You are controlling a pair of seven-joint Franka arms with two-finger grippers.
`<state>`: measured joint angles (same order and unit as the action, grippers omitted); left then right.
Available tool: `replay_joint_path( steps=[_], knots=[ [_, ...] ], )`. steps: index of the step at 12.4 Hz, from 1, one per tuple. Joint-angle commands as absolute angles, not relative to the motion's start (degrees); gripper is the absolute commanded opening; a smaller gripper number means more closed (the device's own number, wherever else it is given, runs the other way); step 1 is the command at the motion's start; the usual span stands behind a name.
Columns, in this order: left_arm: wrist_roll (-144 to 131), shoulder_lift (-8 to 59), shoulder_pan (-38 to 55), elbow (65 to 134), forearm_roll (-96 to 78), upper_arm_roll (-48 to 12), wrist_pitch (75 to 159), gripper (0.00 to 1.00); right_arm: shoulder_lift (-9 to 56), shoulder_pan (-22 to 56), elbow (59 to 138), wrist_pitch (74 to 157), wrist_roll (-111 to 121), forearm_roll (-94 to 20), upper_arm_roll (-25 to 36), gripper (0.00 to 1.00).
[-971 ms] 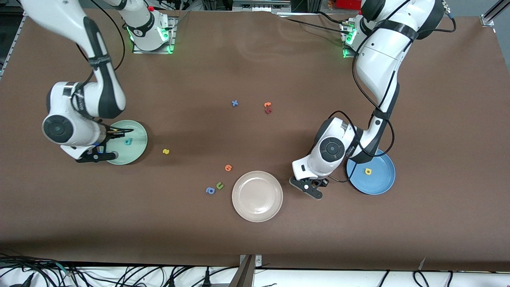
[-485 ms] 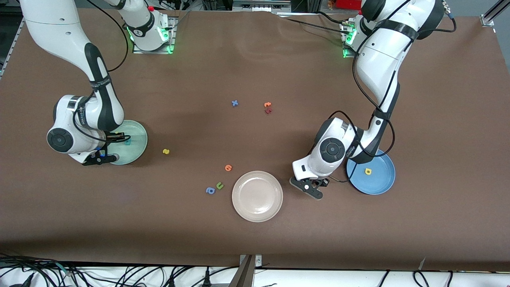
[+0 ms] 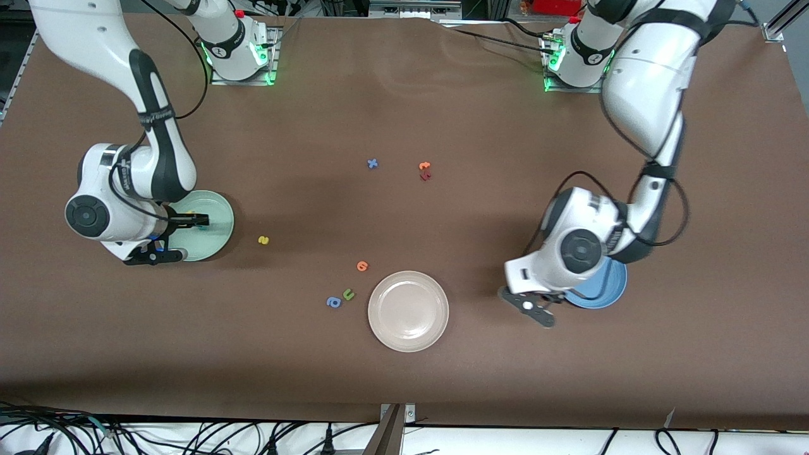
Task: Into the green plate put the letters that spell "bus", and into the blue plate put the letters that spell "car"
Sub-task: 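Drop u on green plate with the right gripper while the left gripper places c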
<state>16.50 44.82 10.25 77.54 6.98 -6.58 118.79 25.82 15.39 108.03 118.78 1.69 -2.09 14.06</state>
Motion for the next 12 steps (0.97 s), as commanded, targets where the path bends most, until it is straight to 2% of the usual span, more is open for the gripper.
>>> replay_joint_path(
  steps=[1, 3, 4, 5, 6, 9, 12],
  knots=[
    [23.18, 42.71, 5.91, 79.62, 8.17, -7.03, 114.97, 0.19, 23.99, 15.64, 107.32, 118.21, -10.32, -2.72, 8.64, 0.99],
    [25.83, 42.71, 3.17, 80.94, 8.17, -7.12, 113.04, 0.19, 25.04, 15.64, 107.4, 121.18, -17.81, -2.9, 4.24, 0.99],
    [26.19, 42.71, 2.9, 80.95, 7.91, -7.12, 110.16, 0.3, 26.09, 15.64, 107.75, 123.12, -20.02, -2.9, 2.83, 0.99],
    [26.19, 42.71, 2.12, 80.95, 5.3, -7.12, 108.56, 0.85, 27.23, 15.73, 107.84, 125.05, -21.52, -2.9, 2.03, 0.99],
    [26.28, 42.71, 1.67, 80.86, 2.32, -7.03, 107.15, 1.0, 28.64, 15.73, 107.93, 127.16, -22.49, -2.9, 1.59, 0.99],
    [25.84, 40.0, 0.79, 80.25, 0.97, -7.12, 102.77, 1.0, 30.93, 15.82, 110.3, 135.15, -22.33, -2.55, 0.88, 0.98],
    [23.92, 34.91, 0.79, 80.07, -1.67, -7.03, 97.14, 1.0, 32.87, 16.35, 110.48, 137.46, -22.32, -2.46, 0.88, 0.95]
  ],
)
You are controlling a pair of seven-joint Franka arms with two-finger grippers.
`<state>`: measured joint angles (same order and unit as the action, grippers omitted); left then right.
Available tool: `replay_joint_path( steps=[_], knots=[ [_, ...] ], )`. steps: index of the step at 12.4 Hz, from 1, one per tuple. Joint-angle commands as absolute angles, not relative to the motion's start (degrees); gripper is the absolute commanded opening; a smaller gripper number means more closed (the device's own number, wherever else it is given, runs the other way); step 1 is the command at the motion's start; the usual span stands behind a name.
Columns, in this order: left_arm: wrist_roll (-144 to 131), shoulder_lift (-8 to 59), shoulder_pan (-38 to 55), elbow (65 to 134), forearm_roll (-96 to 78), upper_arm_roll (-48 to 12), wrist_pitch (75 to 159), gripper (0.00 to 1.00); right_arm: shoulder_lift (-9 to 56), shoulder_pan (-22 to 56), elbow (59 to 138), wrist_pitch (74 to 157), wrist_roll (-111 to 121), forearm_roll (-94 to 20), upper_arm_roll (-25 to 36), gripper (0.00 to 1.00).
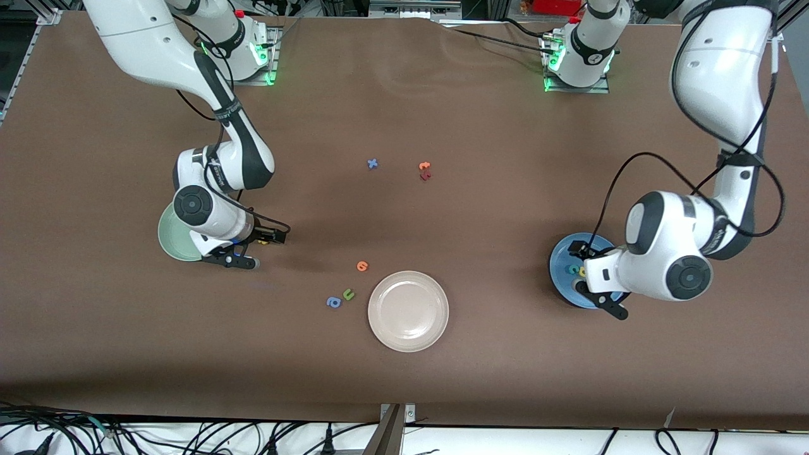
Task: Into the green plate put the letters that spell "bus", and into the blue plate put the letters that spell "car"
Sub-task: 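Grasp yellow 2 with the right gripper while the left gripper returns to rest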
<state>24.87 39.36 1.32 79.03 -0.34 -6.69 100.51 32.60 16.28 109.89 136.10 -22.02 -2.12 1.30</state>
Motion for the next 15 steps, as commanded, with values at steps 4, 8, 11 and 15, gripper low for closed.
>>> replay_joint_path(
  steps=[4, 8, 11, 15],
  knots=[
    [14.35, 25.95, 0.79, 80.07, -1.67, -7.12, 88.27, 1.0, 33.75, 16.17, 110.83, 138.25, -21.45, -2.46, 1.05, 0.86],
    [12.83, 8.04, -0.43, 89.97, -0.97, -4.85, 90.76, 1.0, 33.75, 16.08, 110.83, 138.25, -21.36, -2.46, 1.05, 0.58],
    [8.91, -3.22, -1.67, 100.87, -1.15, -4.74, 100.63, 1.0, 33.66, 15.91, 110.83, 138.25, -20.48, -2.46, 1.23, 0.47],
    [-1.67, -5.28, -1.76, 101.43, -1.05, -6.33, 94.94, 1.0, 33.75, 15.47, 110.74, 140.26, -20.3, -2.46, 1.23, 0.51]
  ],
)
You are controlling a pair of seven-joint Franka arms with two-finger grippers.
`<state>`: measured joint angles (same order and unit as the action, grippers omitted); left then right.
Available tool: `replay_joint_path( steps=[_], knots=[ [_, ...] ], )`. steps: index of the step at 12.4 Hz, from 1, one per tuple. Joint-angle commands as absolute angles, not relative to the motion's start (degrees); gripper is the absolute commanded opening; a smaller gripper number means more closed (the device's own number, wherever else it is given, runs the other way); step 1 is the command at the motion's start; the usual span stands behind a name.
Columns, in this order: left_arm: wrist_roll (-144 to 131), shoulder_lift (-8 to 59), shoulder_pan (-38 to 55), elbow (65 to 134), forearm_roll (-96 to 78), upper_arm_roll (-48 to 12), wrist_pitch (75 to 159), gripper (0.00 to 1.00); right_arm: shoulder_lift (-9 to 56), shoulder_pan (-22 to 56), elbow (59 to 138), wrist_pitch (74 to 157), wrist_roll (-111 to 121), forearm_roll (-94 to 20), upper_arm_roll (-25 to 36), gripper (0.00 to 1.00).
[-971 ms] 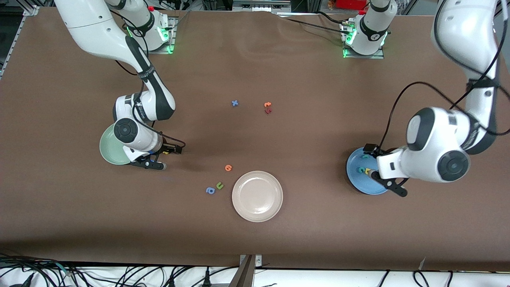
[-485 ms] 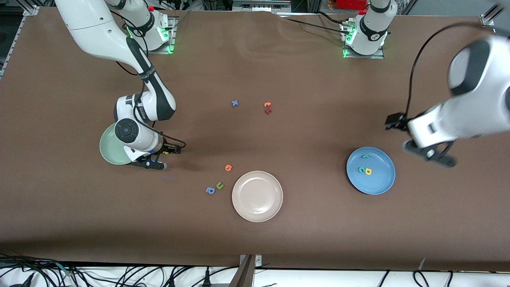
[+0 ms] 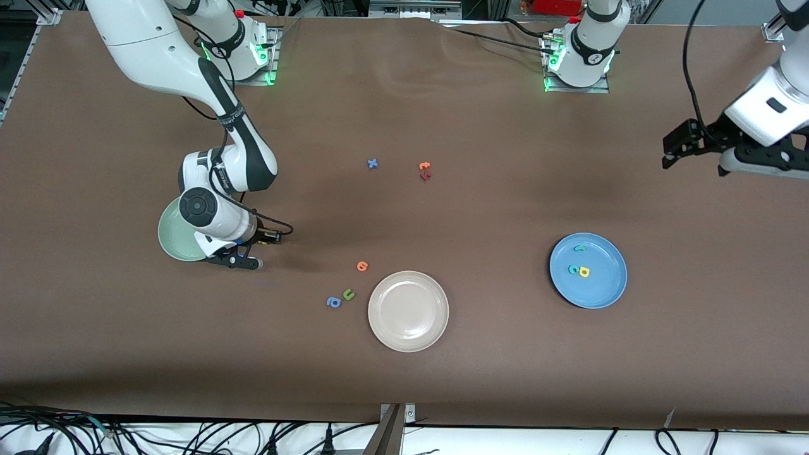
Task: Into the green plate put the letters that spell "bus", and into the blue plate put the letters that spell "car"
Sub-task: 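Grasp yellow 2 with the right gripper while the left gripper returns to rest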
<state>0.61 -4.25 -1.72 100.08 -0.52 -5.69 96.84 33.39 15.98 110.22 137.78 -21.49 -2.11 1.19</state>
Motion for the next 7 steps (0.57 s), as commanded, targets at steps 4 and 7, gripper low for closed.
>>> replay_joint_path(
  steps=[4, 7],
  knots=[
    [-1.14, -2.21, 0.43, 96.08, -0.79, -5.98, 92.82, 1.0, 34.1, 14.07, 110.65, 140.8, -17.85, -2.02, 1.23, 0.48],
    [-0.7, 0.35, 2.8, 92.19, -0.88, -4.41, 90.37, 1.0, 34.63, 13.97, 110.74, 140.71, -17.75, -2.2, 1.23, 0.27]
  ],
)
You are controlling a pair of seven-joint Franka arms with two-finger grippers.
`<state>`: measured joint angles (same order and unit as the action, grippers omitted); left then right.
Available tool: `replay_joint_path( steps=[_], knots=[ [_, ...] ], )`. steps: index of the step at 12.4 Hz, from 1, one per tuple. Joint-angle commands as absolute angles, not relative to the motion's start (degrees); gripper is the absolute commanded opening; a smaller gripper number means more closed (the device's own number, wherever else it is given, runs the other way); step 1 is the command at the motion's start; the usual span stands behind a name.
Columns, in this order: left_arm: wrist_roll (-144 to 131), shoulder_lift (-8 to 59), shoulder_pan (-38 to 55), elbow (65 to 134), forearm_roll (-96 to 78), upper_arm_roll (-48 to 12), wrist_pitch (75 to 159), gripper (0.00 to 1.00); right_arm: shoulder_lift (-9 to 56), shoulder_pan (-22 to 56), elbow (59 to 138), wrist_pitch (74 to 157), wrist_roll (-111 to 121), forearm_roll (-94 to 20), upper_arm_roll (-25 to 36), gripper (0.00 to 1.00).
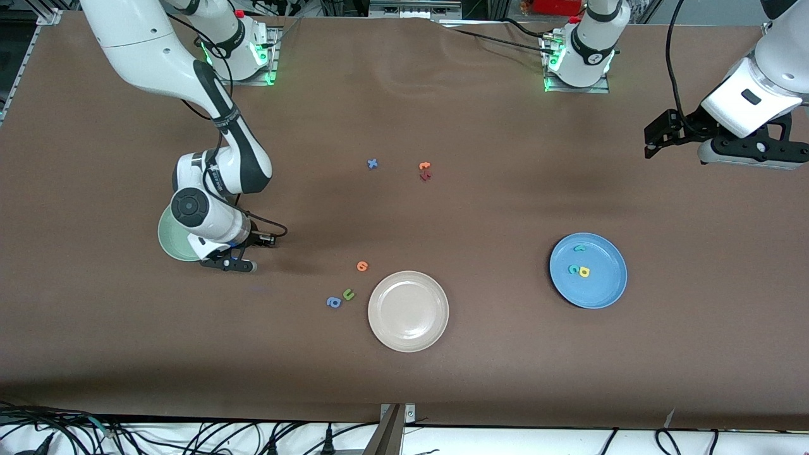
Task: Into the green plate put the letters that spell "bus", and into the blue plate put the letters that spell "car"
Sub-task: 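Grasp yellow 2 with the right gripper while the left gripper returns to rest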
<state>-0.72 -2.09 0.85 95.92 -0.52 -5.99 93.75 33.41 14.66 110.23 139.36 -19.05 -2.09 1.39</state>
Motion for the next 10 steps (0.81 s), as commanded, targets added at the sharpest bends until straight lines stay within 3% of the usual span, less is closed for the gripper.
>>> replay_joint_path(
  steps=[1, 2, 6, 10],
  knots=[
    [-0.53, 0.26, 4.29, 92.2, -0.97, -2.22, 88.87, 1.0, 34.63, 13.97, 110.74, 140.71, -17.75, -2.2, 1.14, 0.19],
    [-0.53, 0.09, 4.48, 92.28, -1.31, -2.02, 88.34, 1.0, 34.63, 13.97, 110.74, 140.63, -17.75, -2.2, 1.14, 0.14],
    [-0.62, 0.62, 4.39, 91.23, -0.88, -2.11, 85.43, 1.0, 32.88, 13.97, 109.95, 138.62, -17.4, -2.29, 1.14, 0.12],
    [-0.53, 0.7, 4.31, 91.14, -0.79, -2.11, 85.25, 1.0, 27.61, 13.89, 102.31, 116.15, -14.96, -2.2, 3.59, 0.12]
  ],
)
